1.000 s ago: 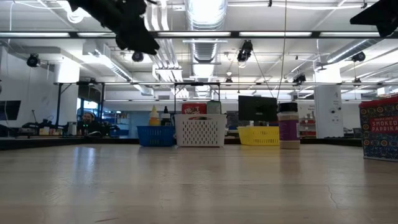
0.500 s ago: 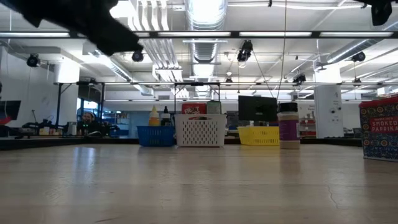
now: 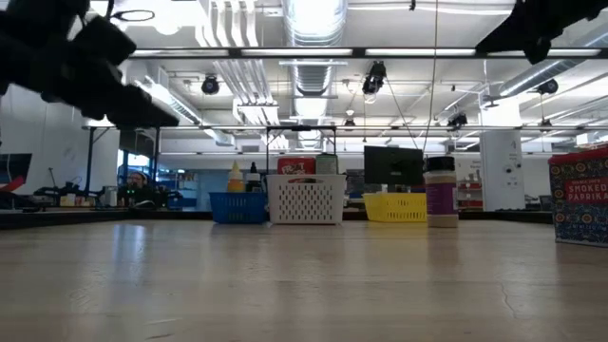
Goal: Pick & Place Kitchen Items
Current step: Put the black spice bottle into the yellow bin
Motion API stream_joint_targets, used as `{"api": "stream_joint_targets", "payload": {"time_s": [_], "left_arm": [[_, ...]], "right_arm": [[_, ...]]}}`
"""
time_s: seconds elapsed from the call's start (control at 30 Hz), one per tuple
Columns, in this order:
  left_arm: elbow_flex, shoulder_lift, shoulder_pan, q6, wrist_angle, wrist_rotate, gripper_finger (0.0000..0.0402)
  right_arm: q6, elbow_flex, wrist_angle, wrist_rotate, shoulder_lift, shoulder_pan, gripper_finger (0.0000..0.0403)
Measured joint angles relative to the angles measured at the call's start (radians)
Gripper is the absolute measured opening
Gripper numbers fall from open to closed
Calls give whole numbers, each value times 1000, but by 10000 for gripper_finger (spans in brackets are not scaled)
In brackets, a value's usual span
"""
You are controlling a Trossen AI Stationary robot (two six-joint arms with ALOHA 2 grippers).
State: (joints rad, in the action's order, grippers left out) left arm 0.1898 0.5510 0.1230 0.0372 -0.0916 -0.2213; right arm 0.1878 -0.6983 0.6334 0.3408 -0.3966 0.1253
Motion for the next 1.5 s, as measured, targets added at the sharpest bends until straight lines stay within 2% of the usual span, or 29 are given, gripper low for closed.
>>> {"api": "stream_joint_targets", "payload": {"time_s": [0.13, 0.3, 0.47, 0.8, 0.93, 1.13, 1.33, 1.5], "left_arm": [[-61, -7, 1, -6, -14, -41, 250], [-106, -9, 1, -11, -15, -77, 250], [-136, -8, 0, -28, -11, -181, 250], [-145, -9, 0, -27, -13, -212, 250], [-143, -9, 0, 74, -13, -260, 250], [-145, -8, -1, 107, -13, -264, 250], [-145, -8, -1, 122, -12, -263, 250], [-145, -8, -1, 121, -12, -263, 250]], "right_arm": [[38, 0, 11, 6, -56, 0, 9], [88, 2, 14, 70, -97, 0, 9], [136, 11, 19, 82, -130, 0, 19], [273, 10, 36, 88, -229, 0, 114], [354, -4, 37, 105, -322, 0, 151], [401, -125, 78, 50, -484, 35, 200], [461, -291, 298, 13, -646, 79, 241], [456, -395, 372, -58, -774, 112, 268]]}}
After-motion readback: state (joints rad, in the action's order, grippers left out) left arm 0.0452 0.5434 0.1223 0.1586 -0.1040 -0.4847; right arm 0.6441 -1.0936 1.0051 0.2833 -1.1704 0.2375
